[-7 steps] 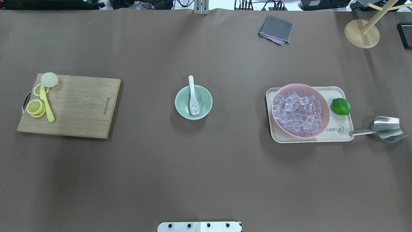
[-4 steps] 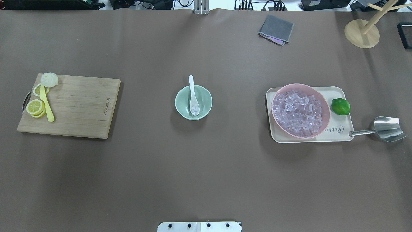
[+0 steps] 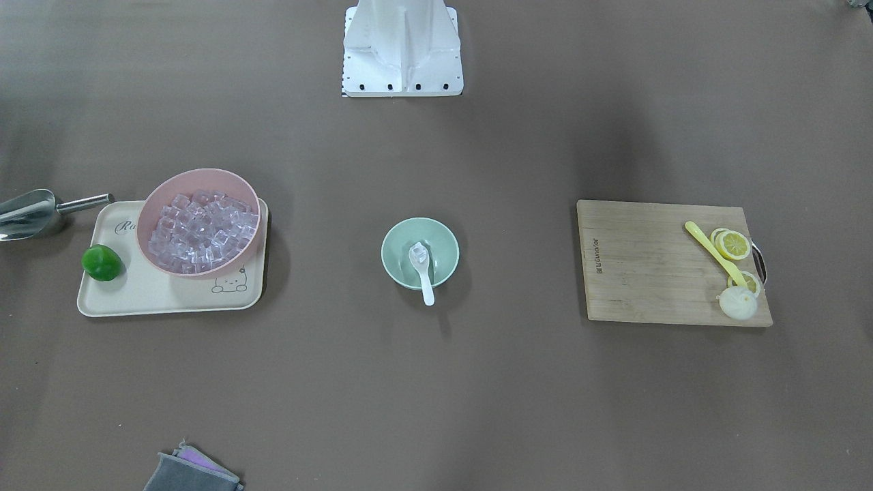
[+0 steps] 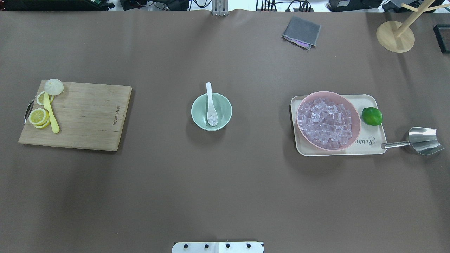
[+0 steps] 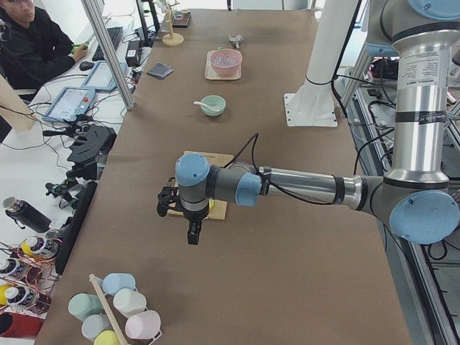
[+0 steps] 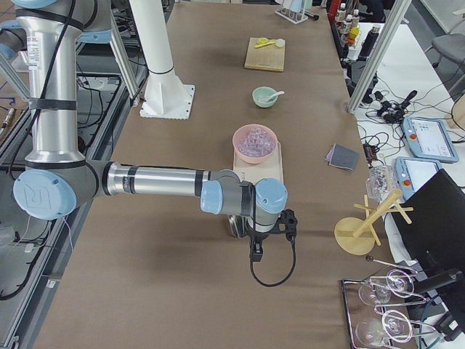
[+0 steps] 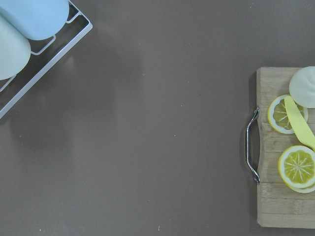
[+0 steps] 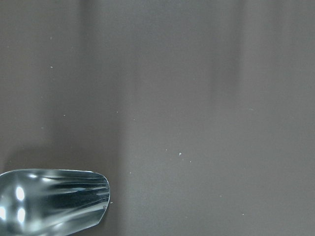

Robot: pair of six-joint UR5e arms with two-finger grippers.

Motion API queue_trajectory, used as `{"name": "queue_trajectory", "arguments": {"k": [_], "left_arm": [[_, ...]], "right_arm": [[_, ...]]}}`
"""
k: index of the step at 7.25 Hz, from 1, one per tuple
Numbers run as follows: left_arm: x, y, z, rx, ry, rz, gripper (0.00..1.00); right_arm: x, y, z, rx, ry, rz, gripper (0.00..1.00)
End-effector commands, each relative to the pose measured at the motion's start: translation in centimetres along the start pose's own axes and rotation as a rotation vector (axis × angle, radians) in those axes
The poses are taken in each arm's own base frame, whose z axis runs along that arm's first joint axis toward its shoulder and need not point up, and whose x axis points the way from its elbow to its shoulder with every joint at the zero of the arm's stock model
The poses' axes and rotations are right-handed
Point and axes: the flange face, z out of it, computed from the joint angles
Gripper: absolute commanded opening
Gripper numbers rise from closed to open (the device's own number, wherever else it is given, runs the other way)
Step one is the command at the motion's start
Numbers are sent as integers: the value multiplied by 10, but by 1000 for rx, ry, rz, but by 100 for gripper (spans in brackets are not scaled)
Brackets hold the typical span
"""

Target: Put spoon and ice into bowl

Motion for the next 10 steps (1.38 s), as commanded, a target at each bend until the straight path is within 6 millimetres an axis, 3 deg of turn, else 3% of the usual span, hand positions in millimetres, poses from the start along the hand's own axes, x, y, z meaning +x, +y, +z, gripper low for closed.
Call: {"name": "queue_trajectory", "arguments": {"k": [1, 10], "left_arm": [[-2, 1, 2, -4, 2, -7, 98], [-9, 5, 8, -17, -8, -18, 98]], "right_arm": [[0, 1, 0, 0, 2, 0, 100], [-8, -5, -8, 16, -3, -1, 100]]}}
